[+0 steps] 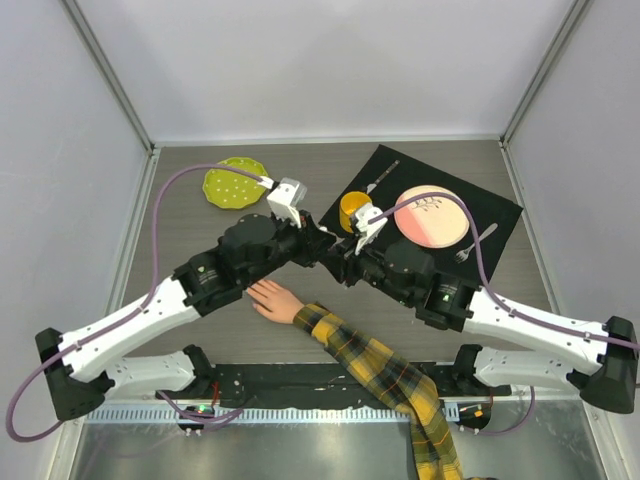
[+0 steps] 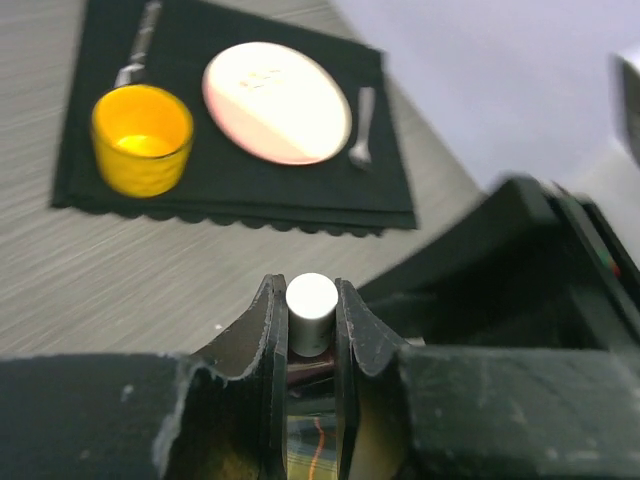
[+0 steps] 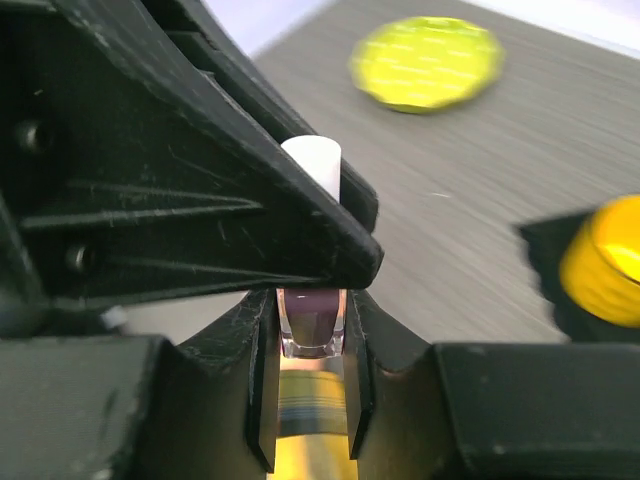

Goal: Paint the nails

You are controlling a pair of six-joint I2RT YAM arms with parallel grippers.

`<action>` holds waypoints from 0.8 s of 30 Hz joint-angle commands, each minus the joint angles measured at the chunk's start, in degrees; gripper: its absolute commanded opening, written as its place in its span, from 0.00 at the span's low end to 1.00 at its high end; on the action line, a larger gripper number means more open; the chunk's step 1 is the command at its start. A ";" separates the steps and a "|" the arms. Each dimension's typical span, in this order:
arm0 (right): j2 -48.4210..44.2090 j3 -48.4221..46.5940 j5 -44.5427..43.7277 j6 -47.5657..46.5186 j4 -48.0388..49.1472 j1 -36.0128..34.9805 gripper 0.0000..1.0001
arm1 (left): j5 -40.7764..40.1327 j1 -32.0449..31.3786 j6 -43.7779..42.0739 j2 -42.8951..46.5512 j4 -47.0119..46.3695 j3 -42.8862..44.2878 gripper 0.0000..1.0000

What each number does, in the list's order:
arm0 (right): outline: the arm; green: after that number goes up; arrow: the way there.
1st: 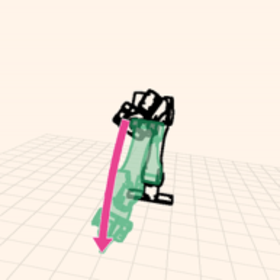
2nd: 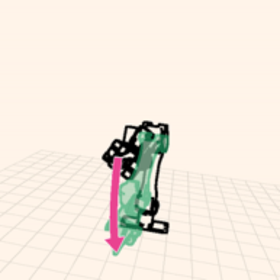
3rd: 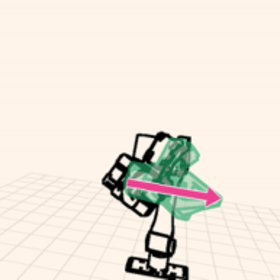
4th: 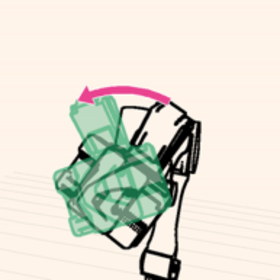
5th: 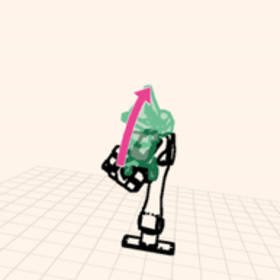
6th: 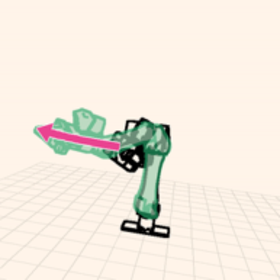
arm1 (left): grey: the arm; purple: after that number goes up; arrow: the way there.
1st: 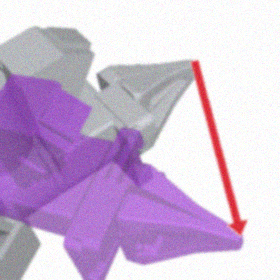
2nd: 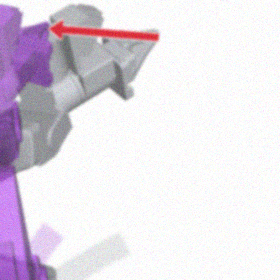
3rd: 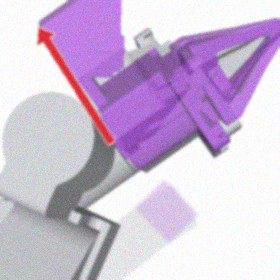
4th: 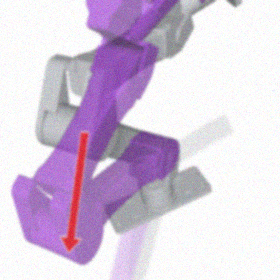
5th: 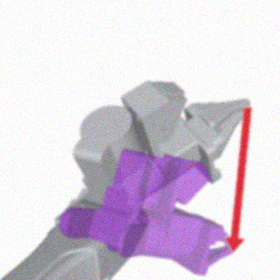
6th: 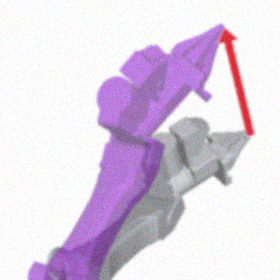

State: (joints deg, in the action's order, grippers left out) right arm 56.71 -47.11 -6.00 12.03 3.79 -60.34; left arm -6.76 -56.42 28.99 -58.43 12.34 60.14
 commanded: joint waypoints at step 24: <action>-11.36 8.09 35.08 1.41 7.54 9.71 0.01 | 28.26 10.72 8.79 11.06 -13.89 -7.58 0.76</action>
State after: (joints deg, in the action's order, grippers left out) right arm 46.30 -38.33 15.57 9.26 5.02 -51.22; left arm 8.12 -47.92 32.84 -47.33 6.76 54.52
